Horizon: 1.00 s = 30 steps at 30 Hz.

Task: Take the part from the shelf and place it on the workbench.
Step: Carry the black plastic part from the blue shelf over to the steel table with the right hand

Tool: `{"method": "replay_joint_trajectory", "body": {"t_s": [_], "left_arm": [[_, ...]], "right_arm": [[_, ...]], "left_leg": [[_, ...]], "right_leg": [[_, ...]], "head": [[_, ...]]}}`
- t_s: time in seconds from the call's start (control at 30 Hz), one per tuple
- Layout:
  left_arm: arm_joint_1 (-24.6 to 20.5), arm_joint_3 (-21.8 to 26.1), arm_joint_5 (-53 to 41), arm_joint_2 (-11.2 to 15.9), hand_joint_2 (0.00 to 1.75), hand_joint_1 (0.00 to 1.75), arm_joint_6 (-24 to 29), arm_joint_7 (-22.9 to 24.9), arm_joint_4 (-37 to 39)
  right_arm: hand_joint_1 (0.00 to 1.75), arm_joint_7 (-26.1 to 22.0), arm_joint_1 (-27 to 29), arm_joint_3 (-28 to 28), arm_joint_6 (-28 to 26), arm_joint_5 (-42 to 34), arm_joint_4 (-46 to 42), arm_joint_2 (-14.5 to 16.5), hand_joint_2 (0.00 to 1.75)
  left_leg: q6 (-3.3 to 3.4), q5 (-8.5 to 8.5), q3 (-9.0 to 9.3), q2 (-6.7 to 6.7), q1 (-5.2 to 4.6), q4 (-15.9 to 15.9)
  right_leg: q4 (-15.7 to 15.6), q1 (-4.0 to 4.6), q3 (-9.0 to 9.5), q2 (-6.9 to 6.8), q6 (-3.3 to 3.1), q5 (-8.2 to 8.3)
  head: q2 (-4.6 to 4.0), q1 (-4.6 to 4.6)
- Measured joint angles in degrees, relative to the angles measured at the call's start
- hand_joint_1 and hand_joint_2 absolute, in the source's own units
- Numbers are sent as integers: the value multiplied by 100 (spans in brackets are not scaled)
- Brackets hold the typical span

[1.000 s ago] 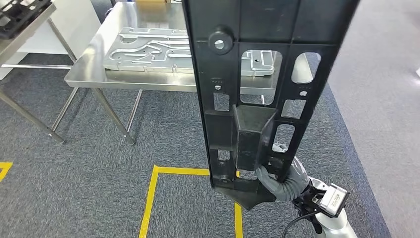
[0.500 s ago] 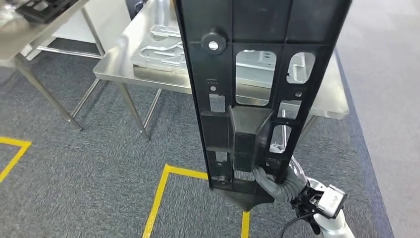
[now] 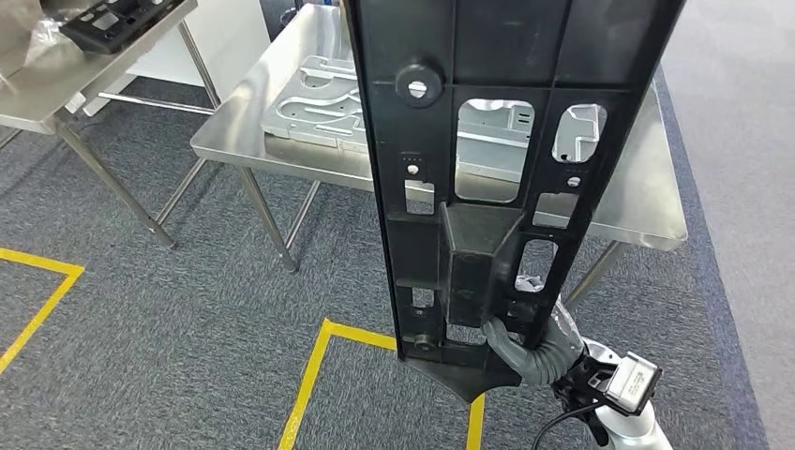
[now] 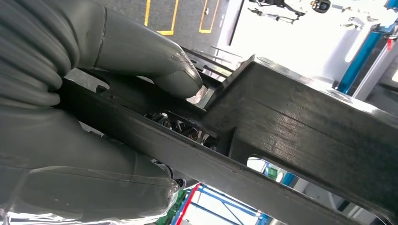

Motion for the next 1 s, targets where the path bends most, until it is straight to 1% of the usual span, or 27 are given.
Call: {"method": "replay_joint_trajectory", "body": {"t_s": [0.07, 0.1, 0.13, 0.17, 0.2, 0.23, 0.27, 0.3, 0.37, 0.4, 0.43, 0.47, 0.5, 0.53, 0.57, 0.6, 0.63, 0.67, 0.7, 0.73, 0.77, 0.8, 0.83, 0.87, 0.93, 0.97, 1.0], "left_arm": [[-3, -1, -1, -1, 175, 0, -3, 0, 0], [3, -1, -1, -2, 175, 0, -3, 0, 0], [12, -1, 0, -2, 175, 0, -4, 0, 0], [19, -1, 0, -1, 175, 0, -4, 0, 0], [22, -1, 0, 0, 175, 0, -4, 0, 0], [25, 0, 0, 2, 175, 0, -4, 0, 0], [23, 0, -1, 3, 175, 0, -4, 0, 0], [18, -1, -1, 3, 175, 0, -4, 1, 0], [15, -2, -3, 3, 175, 0, -4, 3, 0], [15, -2, -4, 3, 175, 0, -5, 5, 0], [16, -2, -6, 4, 175, 0, -8, 8, 0], [11, -2, -6, 4, 175, 0, -11, 10, 0], [1, -2, -6, 3, 175, 0, -15, 11, 0], [-8, -2, -4, 3, 175, 0, -18, 11, 0], [-14, -2, -2, 3, 175, 0, -20, 11, 0], [-13, -2, 2, 4, 175, 0, -17, 10, 0], [-5, -2, 7, 4, 175, 0, -13, 9, 0], [4, -2, 10, 4, 175, 0, -6, 6, 0], [12, -2, 12, 4, 175, 0, 1, 2, 0], [17, -2, 13, 3, 175, 0, 5, -3, 0], [18, -2, 12, -1, 175, 0, 7, -7, 1], [20, -2, 10, -5, 175, 0, 7, -9, 1], [20, -2, 6, -9, 175, 0, 7, -10, 1], [20, -2, 2, -12, 175, 0, 8, -8, 2], [20, -2, -8, -8, 175, 0, 9, -3, -2], [19, -2, -13, -6, 175, 0, 9, -1, -4], [17, -2, -19, -4, 175, 0, 9, 1, -7]], "right_arm": [[175, -1, 5, 2, 4, 0, 1, -2, 175], [175, 0, 9, 4, 5, 0, 2, -3, 175], [175, 1, 12, 6, 7, 0, 3, -3, 175], [175, 1, 14, 7, 7, 0, 4, -3, 175], [175, 1, 14, 8, 8, 0, 5, -3, 175], [175, 0, 13, 8, 8, 0, 6, -3, 175], [175, -1, 10, 8, 8, -1, 7, -3, 175], [175, -1, 8, 8, 9, -1, 8, -3, 175], [175, -2, 4, 9, 10, -2, 10, -1, 175], [175, -2, 3, 9, 11, -3, 8, 1, 175], [175, -4, -4, 8, 14, -5, 5, 2, 175], [175, -6, -16, 8, 18, -7, 3, 4, 175], [175, -9, -27, 7, 24, -9, 2, 4, 175], [175, -11, -36, 7, 33, -11, 3, 4, 175], [175, -12, -39, 9, 44, -13, 7, 4, 175], [175, -13, -36, 11, 54, -16, 13, 4, 175], [175, -12, -34, 15, 64, -21, 21, 4, 175], [175, -11, -36, 17, 71, -28, 31, 4, 175], [175, -11, -42, 19, 75, -38, 38, 4, 175], [175, -10, -50, 19, 78, -48, 44, 4, 175], [175, -10, -61, 19, 80, -57, 49, 5, 175], [175, -10, -76, 19, 81, -66, 52, 7, 175], [175, -9, -87, 18, 81, -72, 55, 9, 175], [175, -8, -93, 16, 81, -78, 57, 11, 175], [175, -7, -87, 10, 80, -91, 49, 13, 175], [175, -8, -81, 8, 80, -98, 41, 13, 175], [175, -9, -75, 4, 81, -106, 33, 11, 175]], "left_leg": [[-43, -308, -463, 55, 20, 809], [-57, -363, -665, 64, 28, 1103], [-63, -297, -771, 70, 32, 1194], [-61, -111, -754, 78, 33, 1042], [-49, 157, -631, 90, 33, 684], [-28, 392, -466, 106, 30, 275], [1, 557, -325, 118, 18, -76], [34, 635, -237, 126, 7, -296], [103, 614, -209, 119, -20, -391], [140, 609, -195, 111, -12, -407], [174, 603, -166, 103, -5, -433], [210, 597, -132, 97, 7, -461], [242, 588, -96, 93, 19, -485], [264, 569, -70, 88, 18, -493], [282, 544, -49, 81, 16, -494], [290, 517, -23, 73, 12, -493], [291, 482, 15, 62, 8, -493], [288, 445, 63, 50, 6, -492], [283, 406, 120, 38, 4, -493], [274, 365, 177, 25, 2, -494], [254, 323, 222, 16, -7, -491], [227, 288, 246, 9, -10, -491], [196, 258, 255, 4, -11, -495], [161, 235, 260, 3, -10, -508], [94, 184, 312, 13, -13, -522], [64, 134, 302, 27, -16, -434], [33, 43, 211, 41, -13, -210]], "right_leg": [[-1, 13, 48, -29, -32, -51], [0, 18, 74, -37, -33, -79], [0, 20, 107, -39, -28, -108], [1, 21, 152, -40, -19, -140], [1, 20, 208, -41, -5, -178], [1, 22, 258, -44, 13, -218], [8, 32, 293, -44, 40, -256], [10, 42, 311, -46, 68, -283], [-1, 57, 319, -47, 129, -313], [-14, 51, 333, -49, 163, -329], [16, 44, 339, -48, 199, -358], [138, 36, 292, -45, 231, -423], [379, 29, 174, -40, 252, -529], [726, 23, -21, -37, 264, -657], [1117, 21, -269, -36, 271, -779], [1432, 19, -495, -35, 276, -831], [1580, 18, -646, -35, 277, -775], [1513, 19, -691, -35, 270, -606], [1241, 21, -627, -35, 254, -353], [857, 27, -501, -34, 227, -87], [510, 46, -367, -32, 192, 86], [256, 65, -264, -31, 162, 164], [120, 86, -208, -28, 134, 160], [82, 105, -182, -23, 108, 106], [1, 81, -102, -9, 68, 66], [-38, 61, -36, -10, 40, 46], [-74, 38, 40, -15, 17, 20]], "head": [[0, -1], [0, -1], [-1, -1], [-1, -1], [-1, -1], [-1, 0], [0, 0], [0, 0], [0, -1], [-1, -1], [-1, 0], [-1, 0], [-1, 0], [0, 0], [0, -1], [0, -1], [0, -1], [-1, -1], [-1, -1], [-1, 0], [-1, 0], [0, 1], [0, 2], [0, 2], [0, 2], [0, 1], [0, -1]]}}
